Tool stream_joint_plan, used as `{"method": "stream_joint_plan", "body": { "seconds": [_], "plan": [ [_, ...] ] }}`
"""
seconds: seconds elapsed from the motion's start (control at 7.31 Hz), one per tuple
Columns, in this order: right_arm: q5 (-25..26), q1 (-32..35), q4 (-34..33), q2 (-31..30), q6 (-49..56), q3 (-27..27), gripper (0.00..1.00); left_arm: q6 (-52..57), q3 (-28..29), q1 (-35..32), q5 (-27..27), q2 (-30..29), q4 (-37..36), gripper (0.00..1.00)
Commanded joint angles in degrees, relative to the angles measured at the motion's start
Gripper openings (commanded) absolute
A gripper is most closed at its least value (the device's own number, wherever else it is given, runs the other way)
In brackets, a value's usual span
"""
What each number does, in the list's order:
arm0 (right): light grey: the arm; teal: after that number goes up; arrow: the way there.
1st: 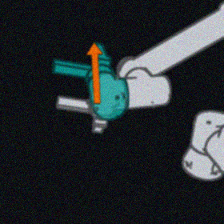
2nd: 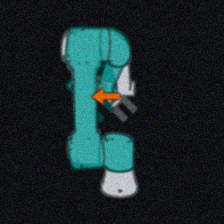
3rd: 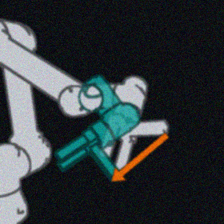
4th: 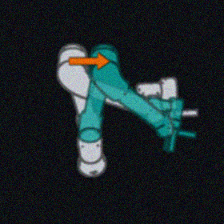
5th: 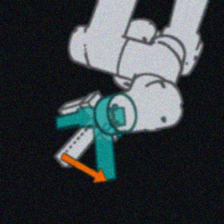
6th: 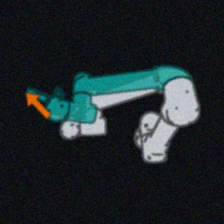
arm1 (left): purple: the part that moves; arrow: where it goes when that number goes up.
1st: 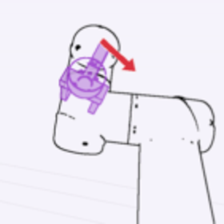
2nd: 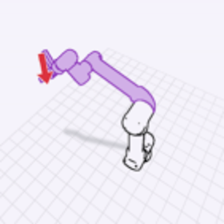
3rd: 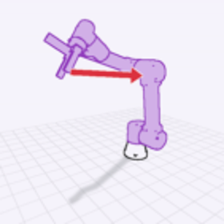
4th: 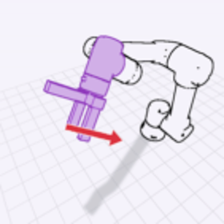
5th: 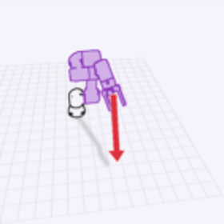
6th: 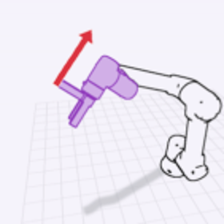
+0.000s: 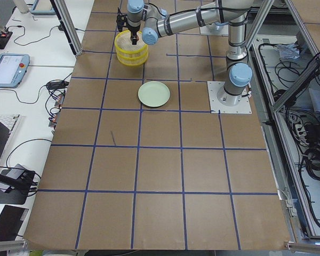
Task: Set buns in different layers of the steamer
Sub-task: 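Lower the brown bun into the top tier and open the left gripper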
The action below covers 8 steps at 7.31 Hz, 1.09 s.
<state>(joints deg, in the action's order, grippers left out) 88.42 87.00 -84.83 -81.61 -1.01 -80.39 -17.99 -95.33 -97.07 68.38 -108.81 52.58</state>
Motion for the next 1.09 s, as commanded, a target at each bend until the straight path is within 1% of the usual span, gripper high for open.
{"method": "stream_joint_plan", "body": {
  "seconds": [0.0, 0.14, 0.27, 0.41, 0.55, 0.68, 0.82, 0.96],
  "plan": [
    [0.09, 0.45, -0.24, -0.21, -0.74, 0.23, 1.0, 3.81, 0.75, 0.04, 2.52, 1.05, 0.67, 1.0],
    [-0.09, 1.32, -0.33, -0.04, -1.45, 0.32, 1.0, 10.54, 1.46, 0.21, 5.59, 1.05, 2.25, 1.0],
    [-0.09, 3.86, -0.33, 0.05, -1.63, 0.41, 1.0, 15.31, 2.07, 1.35, 6.49, 1.84, 4.35, 1.0],
    [-0.18, 6.23, -1.55, -0.12, -1.72, 0.58, 1.0, 18.49, 3.38, 3.71, 6.5, 2.8, 8.9, 1.0],
    [-1.74, 7.39, -6.7, -0.12, -3.11, 0.58, 1.0, 22.35, 5.31, 5.82, 6.59, 4.55, 16.95, 1.0],
    [-3.93, 7.31, -7.1, 0.4, -3.12, 0.67, 1.0, 22.65, 7.24, 7.84, 7.81, 6.31, 24.34, 1.0],
    [-3.26, 7.22, -6.93, 0.06, -2.95, 0.58, 1.0, 22.65, 8.57, 8.99, 12.0, 8.07, 30.07, 1.0],
    [-3.17, 7.22, -6.32, -0.12, -2.6, -0.11, 1.0, 22.65, 8.93, 9.18, 15.26, 11.13, 34.82, 1.0]
  ]
}}
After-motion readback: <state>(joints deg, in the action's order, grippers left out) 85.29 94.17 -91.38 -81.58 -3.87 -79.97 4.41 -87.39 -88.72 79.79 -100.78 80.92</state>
